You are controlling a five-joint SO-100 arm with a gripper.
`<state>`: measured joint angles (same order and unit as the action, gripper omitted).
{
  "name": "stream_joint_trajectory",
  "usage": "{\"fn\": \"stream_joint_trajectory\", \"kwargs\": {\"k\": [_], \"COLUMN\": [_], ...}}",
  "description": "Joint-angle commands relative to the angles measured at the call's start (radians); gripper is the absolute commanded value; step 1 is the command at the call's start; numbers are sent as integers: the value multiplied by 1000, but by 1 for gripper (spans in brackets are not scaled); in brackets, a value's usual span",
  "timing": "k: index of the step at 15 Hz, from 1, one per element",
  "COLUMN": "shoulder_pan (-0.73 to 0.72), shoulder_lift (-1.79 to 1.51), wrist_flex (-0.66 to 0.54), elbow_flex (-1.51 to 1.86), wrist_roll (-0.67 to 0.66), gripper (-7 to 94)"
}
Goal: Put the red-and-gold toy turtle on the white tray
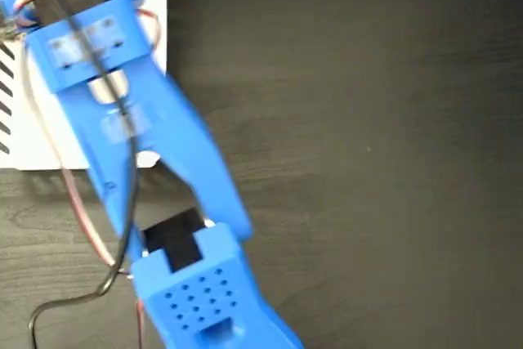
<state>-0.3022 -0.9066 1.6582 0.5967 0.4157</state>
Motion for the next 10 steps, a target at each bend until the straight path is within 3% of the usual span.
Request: {"fn": "stream_joint_trajectory", "kwargs": {"k": [1,10], "shoulder_pan": [-34,-37], "shoulder_lift": [-52,-48], "wrist_flex": [60,64], "elbow_flex": [-46,51], "wrist_roll": [20,25], "gripper": [0,0]}}
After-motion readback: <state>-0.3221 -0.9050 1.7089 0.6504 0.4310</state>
